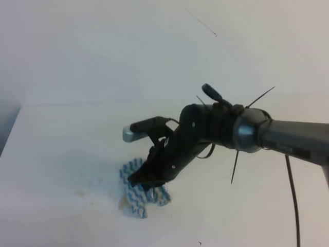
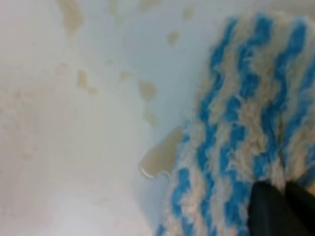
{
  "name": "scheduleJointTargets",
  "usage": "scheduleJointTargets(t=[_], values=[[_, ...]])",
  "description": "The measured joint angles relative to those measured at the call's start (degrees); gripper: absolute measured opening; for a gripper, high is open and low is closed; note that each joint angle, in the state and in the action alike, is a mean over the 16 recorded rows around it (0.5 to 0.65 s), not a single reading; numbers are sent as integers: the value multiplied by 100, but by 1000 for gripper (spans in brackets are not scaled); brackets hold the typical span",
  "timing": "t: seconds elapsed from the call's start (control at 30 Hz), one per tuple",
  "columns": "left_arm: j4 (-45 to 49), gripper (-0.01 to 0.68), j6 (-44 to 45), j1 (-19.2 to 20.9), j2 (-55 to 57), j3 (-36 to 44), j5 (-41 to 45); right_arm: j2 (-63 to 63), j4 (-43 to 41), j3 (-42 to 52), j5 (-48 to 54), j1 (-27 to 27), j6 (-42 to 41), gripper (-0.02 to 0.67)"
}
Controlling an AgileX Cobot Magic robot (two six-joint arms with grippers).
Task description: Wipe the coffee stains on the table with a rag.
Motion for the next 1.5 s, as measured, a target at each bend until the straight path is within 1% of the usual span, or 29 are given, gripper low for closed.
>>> scheduleJointTargets(t=[0.17,0.4,0.53,0.6,0.7,0.9,1.1,1.3,1.5], values=[[0,1,0,0,0,0,0,-235,525,-236,55,14,-212,8],[0,1,0,0,0,0,6,-330,1457,-550,319,105,-797,9],[-1,1,0,0,0,16,6,-158,1708,-619,569,164,-1078,9],[-1,1,0,0,0,16,6,-54,1568,-621,677,187,-1099,9],[-1,1,0,0,0,16,6,96,1114,-622,833,191,-941,9],[-1,1,0,0,0,33,0,244,-199,-623,1154,31,-232,9],[-1,1,0,0,0,16,0,28,-1427,-623,1450,-333,506,9],[-2,1,0,0,0,49,0,-403,-1971,-531,1712,-811,766,8],[-3,1,0,0,0,81,0,-981,-2107,-56,1609,-1264,690,8]])
